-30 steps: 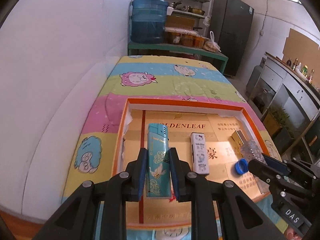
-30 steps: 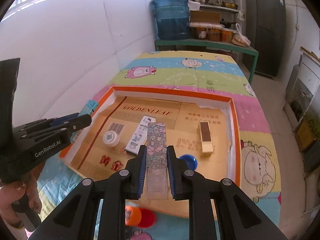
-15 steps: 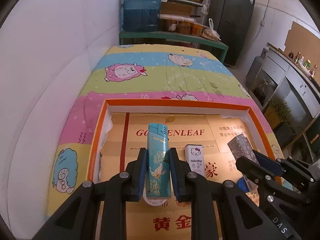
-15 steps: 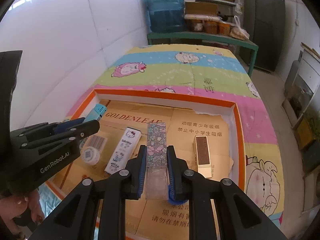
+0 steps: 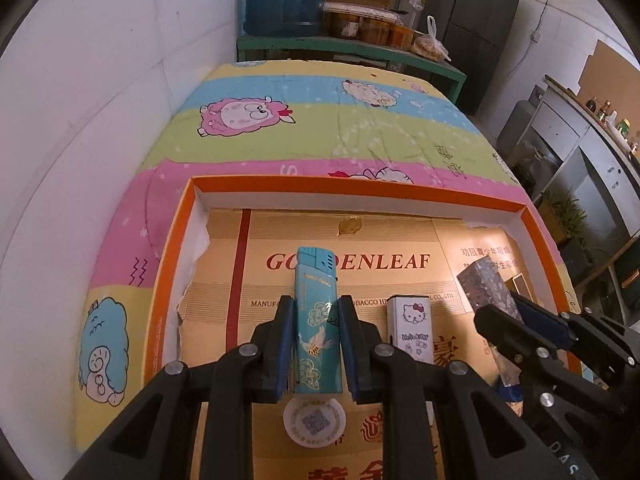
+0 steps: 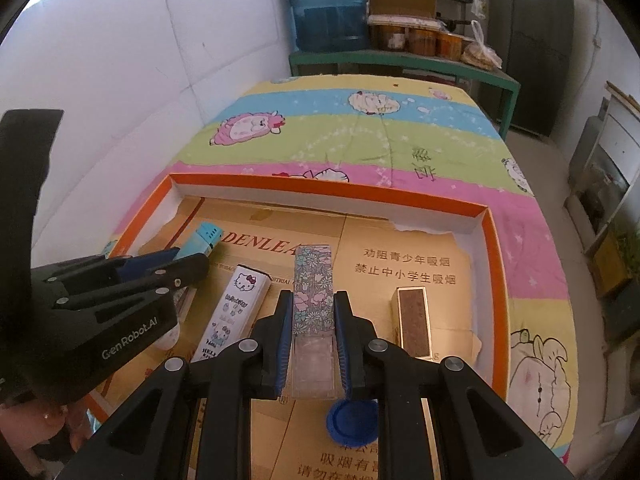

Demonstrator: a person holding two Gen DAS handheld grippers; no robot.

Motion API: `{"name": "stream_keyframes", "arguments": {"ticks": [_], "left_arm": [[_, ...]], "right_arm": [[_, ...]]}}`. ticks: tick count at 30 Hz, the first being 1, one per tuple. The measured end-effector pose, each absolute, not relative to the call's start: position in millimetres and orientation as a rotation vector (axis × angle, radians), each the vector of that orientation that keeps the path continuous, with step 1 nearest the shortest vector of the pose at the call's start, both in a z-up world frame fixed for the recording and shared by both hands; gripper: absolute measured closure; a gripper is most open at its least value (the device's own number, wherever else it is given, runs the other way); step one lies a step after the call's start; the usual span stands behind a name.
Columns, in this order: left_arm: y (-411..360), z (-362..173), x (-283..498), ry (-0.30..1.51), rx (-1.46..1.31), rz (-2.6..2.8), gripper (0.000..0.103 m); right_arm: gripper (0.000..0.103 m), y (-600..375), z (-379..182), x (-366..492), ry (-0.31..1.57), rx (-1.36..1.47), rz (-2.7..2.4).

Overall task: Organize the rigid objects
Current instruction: 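Carry the lighter with the left tool while the right tool carries the floral tube into the tray, then lower and open the left tool on the cardboard while the right tool releases the floral tube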

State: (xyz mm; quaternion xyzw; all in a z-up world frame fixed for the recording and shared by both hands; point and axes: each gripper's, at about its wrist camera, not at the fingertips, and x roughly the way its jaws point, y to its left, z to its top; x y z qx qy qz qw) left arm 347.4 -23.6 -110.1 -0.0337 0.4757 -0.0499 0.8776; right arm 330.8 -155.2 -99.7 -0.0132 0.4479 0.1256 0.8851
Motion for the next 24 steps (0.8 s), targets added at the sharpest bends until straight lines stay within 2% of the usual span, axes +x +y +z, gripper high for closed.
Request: {"name": "stream_keyframes", "arguments": {"ticks": [19, 21, 23, 24], "left_arm": [[-10.3, -116.5, 352.2, 0.987, -0.169, -0.163, 0.08], [-8.9, -115.9, 352.0, 0.984, -0.183, -0.167, 0.08], [-9.9, -113.8, 350.8, 0.974, -0.18, -0.174, 0.076], [-10.6, -112.3, 349.6, 0.967, -0.177, -0.178, 0.073]], "right_arm": [[0.083, -146.1, -117.8, 346.2, 0.996, -0.072, 0.226], [0.079, -145.0, -117.8, 346.4, 0.99, -0.073, 0.221], [0.063, -145.0, -117.8, 345.7, 0.989, -0.068, 0.222], [0.059, -145.3, -117.3, 344.8, 0.986, -0.068, 0.22]]}}
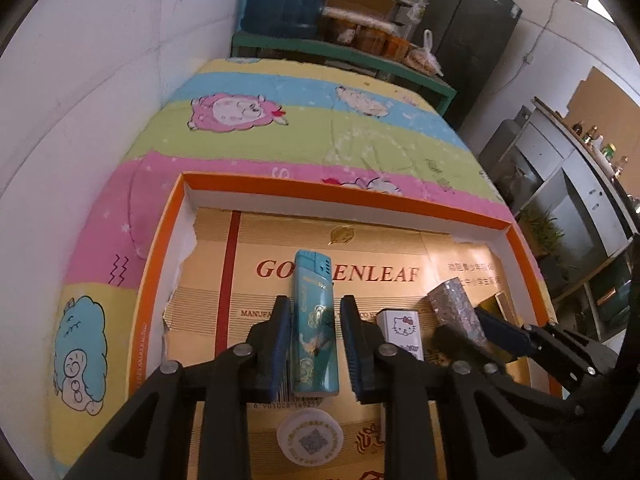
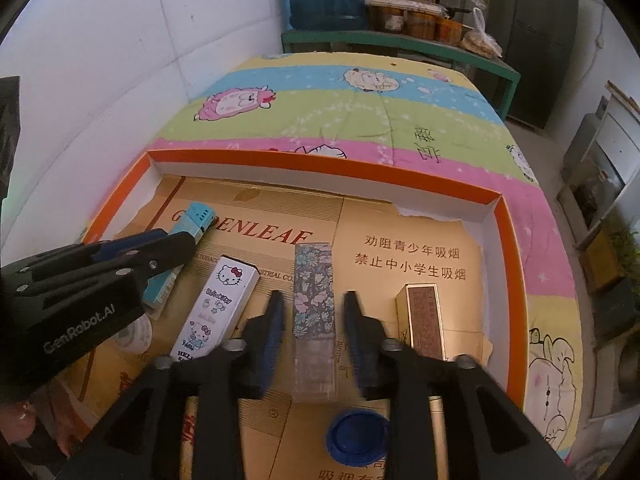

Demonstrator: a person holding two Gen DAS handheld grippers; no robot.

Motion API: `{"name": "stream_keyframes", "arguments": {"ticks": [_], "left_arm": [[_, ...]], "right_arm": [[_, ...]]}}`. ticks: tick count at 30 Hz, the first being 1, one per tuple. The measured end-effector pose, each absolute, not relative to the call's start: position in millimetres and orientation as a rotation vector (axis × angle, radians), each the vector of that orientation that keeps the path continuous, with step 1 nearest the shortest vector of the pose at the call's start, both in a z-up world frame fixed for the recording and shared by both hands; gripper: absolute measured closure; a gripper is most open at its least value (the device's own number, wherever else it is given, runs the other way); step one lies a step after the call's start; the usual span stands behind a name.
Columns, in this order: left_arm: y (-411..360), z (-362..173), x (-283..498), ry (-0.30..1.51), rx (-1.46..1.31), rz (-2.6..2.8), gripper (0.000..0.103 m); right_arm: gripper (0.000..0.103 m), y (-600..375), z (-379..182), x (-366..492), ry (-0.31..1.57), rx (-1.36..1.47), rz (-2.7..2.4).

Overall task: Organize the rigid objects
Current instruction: 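Lower and open the left tool on the cardboard while the right tool releases the floral tube, then withdraw both open tools from the tray toward the caps on the quilt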

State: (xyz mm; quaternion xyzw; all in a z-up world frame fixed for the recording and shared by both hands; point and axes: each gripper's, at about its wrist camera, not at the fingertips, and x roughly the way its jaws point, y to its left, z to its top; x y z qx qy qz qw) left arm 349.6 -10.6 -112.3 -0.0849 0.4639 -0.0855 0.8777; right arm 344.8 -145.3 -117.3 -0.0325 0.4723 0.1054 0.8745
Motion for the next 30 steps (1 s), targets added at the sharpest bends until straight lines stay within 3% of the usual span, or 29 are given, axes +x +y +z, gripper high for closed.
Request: {"name": "stream_keyframes", "arguments": {"ticks": [2, 4, 30], "left_arm": [[-11.7, -108.5, 346.2, 0.95, -0.168, -0.179, 0.055], [-12.4, -103.6, 341.9, 0.929, -0.162, -0.18, 0.049], [-5.1, -50.2, 214.3, 0.755, -0.155, -0.232, 0.048]], "right_arm": [[0.055, -145.3, -115.2, 342.3, 0.978, -0.069, 0.216], [0.054, -145.7, -112.9, 340.3, 0.971, -0.07, 0.212], [0.054, -168.3, -46.8, 209.4, 0.775, 0.08, 0.2]]}}
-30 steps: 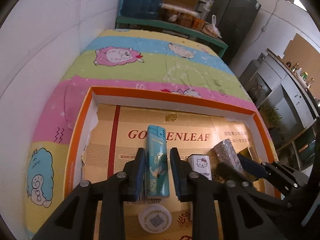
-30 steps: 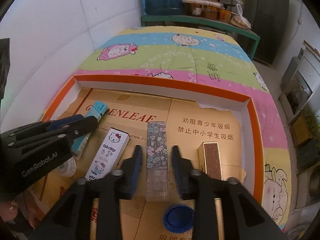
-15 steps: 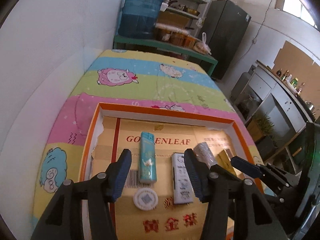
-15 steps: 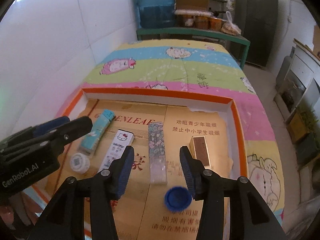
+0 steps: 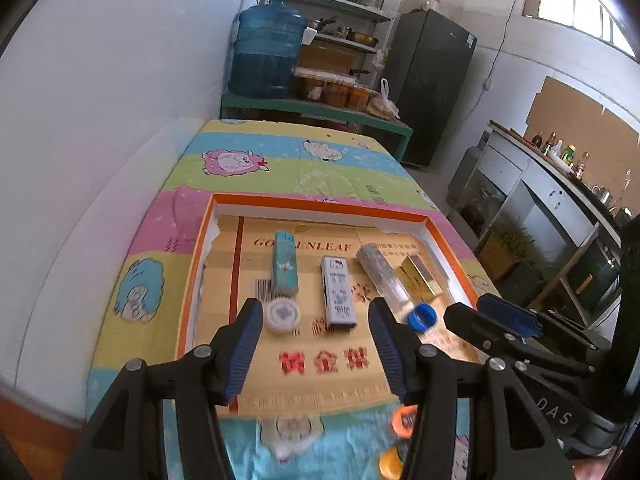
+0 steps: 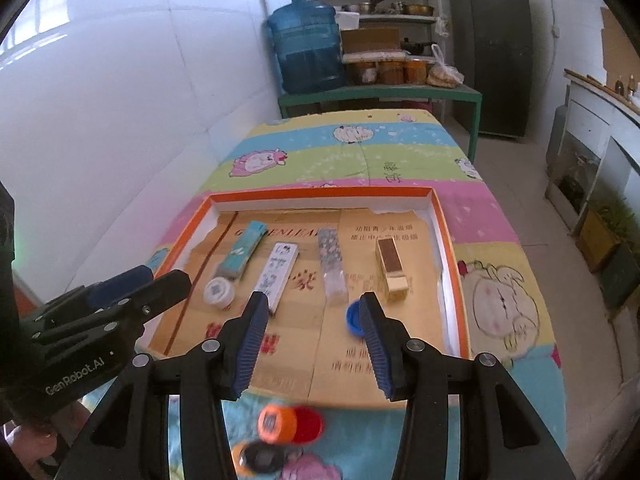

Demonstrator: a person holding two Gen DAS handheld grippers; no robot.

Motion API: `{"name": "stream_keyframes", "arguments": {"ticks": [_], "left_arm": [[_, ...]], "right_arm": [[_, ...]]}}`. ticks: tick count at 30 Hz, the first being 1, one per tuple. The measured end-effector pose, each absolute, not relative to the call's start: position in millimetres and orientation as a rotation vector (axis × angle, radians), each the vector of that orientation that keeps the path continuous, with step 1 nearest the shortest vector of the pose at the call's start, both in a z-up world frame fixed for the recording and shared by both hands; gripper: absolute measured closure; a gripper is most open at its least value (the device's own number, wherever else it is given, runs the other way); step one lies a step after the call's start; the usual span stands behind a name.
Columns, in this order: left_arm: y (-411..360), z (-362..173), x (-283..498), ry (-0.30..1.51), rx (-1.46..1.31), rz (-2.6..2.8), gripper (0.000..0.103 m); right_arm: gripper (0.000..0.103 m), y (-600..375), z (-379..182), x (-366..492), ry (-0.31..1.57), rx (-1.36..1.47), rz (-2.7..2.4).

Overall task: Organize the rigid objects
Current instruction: 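Withdraw both open tools from the tray toward the caps on the quilt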

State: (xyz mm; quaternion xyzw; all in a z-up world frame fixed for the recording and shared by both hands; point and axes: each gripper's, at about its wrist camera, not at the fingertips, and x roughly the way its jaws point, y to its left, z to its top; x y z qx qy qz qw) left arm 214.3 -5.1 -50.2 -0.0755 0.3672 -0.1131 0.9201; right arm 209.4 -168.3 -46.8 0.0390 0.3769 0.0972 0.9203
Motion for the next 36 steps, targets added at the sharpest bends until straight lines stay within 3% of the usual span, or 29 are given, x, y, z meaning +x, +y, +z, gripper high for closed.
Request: {"name": "stream_keyframes", "arguments": {"ticks": [22, 36], "left_arm": [[0.0, -22.9, 118.4, 0.664, -0.122, -0.186, 0.048], [0.2, -50.0, 90.8, 0.689, -0.079, -0.165, 0.048]], "right_arm": [[0.054, -183.1, -31.5, 109.5, 0.736, 0.058, 0.16], [0.054, -151.4, -85.5, 100.6, 0.84, 0.047, 0.245]]}}
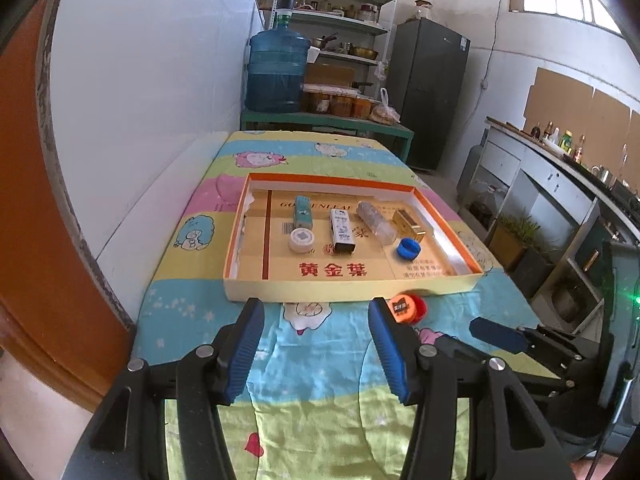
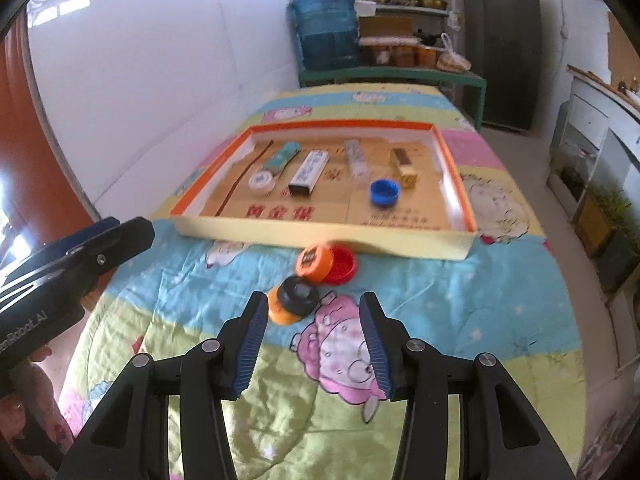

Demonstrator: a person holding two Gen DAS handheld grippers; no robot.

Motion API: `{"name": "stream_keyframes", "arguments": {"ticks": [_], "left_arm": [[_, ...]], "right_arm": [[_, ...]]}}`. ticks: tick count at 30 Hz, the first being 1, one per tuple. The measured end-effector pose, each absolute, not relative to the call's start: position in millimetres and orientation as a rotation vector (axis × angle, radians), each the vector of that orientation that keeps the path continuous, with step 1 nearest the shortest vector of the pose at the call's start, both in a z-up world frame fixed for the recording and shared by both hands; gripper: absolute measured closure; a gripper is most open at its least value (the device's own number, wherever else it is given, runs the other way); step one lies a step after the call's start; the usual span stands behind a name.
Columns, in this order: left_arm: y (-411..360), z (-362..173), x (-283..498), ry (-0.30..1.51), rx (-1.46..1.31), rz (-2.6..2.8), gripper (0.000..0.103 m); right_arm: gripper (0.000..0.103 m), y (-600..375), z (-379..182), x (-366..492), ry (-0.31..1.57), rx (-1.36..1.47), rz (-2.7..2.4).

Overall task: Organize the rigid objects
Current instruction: 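Withdraw both open tools from the tray toward the caps on the quilt, then grasp the black cap with the right tool while the left tool grasps the orange printed cap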

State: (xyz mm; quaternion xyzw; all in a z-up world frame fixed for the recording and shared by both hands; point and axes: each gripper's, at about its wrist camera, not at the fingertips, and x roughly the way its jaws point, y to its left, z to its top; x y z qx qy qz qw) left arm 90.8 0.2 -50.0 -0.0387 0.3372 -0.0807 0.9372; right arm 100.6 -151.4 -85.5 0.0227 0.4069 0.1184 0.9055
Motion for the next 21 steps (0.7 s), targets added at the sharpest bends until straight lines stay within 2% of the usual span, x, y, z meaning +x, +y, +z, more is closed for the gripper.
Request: {"name": "stream_keyframes", "arguments": {"ticks": [21], "left_arm": [[-1.7, -65.9, 90.5, 0.714, -0.018, -0.123, 0.048]], "right_arm": [[0.054, -143.2, -112.4, 119.9, 0.882, 0.148, 0.329]]}}
